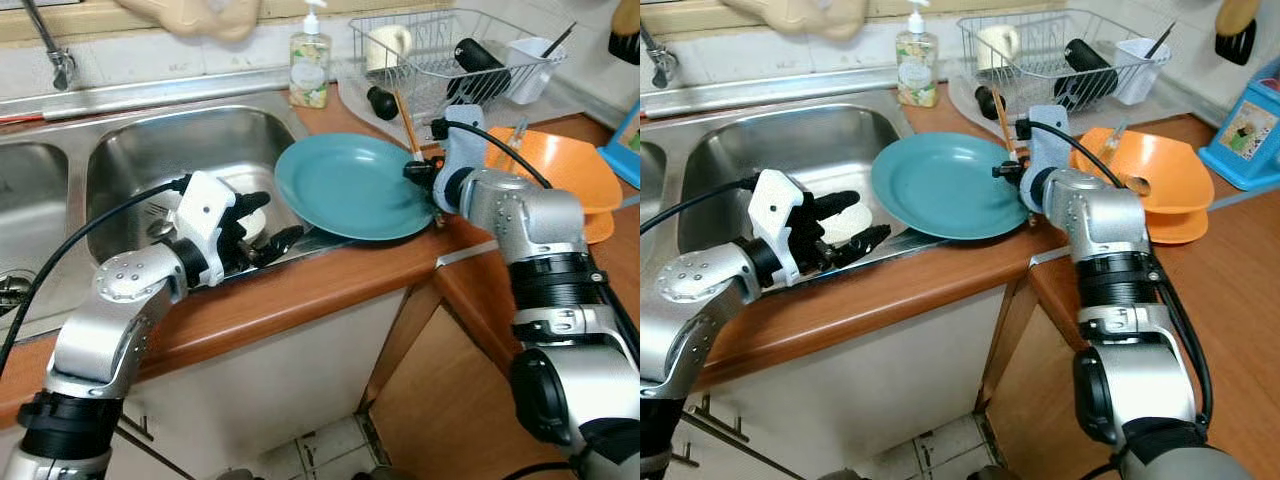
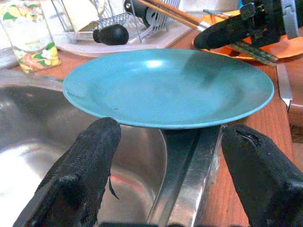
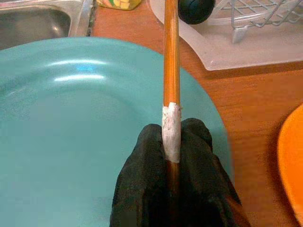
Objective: Kitchen organization
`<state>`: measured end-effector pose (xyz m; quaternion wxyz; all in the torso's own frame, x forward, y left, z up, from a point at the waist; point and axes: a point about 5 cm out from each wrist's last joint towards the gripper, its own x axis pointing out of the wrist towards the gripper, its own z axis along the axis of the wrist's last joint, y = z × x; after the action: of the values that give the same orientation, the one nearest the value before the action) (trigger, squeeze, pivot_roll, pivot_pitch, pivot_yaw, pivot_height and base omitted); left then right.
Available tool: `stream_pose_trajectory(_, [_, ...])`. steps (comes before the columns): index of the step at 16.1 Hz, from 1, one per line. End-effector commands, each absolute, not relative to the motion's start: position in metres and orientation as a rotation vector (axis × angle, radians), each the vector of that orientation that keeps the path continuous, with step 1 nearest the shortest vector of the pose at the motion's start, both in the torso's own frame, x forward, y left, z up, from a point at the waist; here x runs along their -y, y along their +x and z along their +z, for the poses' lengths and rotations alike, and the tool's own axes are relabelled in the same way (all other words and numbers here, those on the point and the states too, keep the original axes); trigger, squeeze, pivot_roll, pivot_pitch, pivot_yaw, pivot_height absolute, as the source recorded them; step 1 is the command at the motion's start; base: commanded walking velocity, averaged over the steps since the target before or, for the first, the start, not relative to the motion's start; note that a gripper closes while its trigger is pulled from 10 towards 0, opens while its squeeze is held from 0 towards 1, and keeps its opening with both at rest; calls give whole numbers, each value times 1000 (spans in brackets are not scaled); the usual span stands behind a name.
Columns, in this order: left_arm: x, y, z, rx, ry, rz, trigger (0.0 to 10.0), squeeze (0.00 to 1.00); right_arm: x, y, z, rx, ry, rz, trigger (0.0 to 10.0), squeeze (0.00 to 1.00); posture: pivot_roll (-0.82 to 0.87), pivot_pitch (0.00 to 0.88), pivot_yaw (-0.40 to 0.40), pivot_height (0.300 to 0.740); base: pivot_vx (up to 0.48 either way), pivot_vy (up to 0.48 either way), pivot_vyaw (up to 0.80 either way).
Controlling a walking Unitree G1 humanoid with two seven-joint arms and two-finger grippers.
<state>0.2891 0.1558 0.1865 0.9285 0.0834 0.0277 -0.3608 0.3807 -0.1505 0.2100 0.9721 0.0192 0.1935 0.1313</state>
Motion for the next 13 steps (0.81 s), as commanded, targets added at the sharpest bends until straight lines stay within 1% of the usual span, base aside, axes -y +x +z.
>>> stream_pose_trajectory(1, [-155,292,189,-47,183,-733,10000,0,154,379,216,-371,37,263,0,0,-62,0,12,740,0,0,0])
stream_pose_trajectory(3, [-153,294,192,-33,154,-728,10000,0,154,376,223,-294,39,310,0,0,-66,0,15,740,0,0,0])
stream_pose_trajectory(4, [-150,297,197,-10,111,-727,10000,0,151,370,235,-168,29,411,0,0,-62,0,9,740,0,0,0])
stream_pose_trajectory(5, [-148,298,199,0,92,-730,10000,0,150,367,238,-130,14,448,0,0,-62,0,9,740,0,0,0])
stream_pose_trajectory(6, [-143,301,204,25,38,-745,10000,0,146,356,242,-73,-10,536,0,0,-59,0,6,740,0,0,0])
stream_pose_trajectory(8, [-134,304,212,56,-82,-789,10000,0,137,339,244,-28,-11,656,0,0,-62,0,12,740,0,0,0])
stream_pose_trajectory(9, [-129,304,215,63,-160,-819,10000,0,131,330,242,-19,-20,716,353,0,-65,0,18,740,0,0,0])
stream_pose_trajectory(10, [-124,304,218,69,-249,-857,10000,0,124,317,235,-18,-48,799,0,0,-65,0,23,740,0,0,0])
stream_pose_trajectory(13, [-114,306,219,56,-441,-922,10000,0,107,296,226,-22,-62,933,0,0,-62,0,27,740,0,0,0])
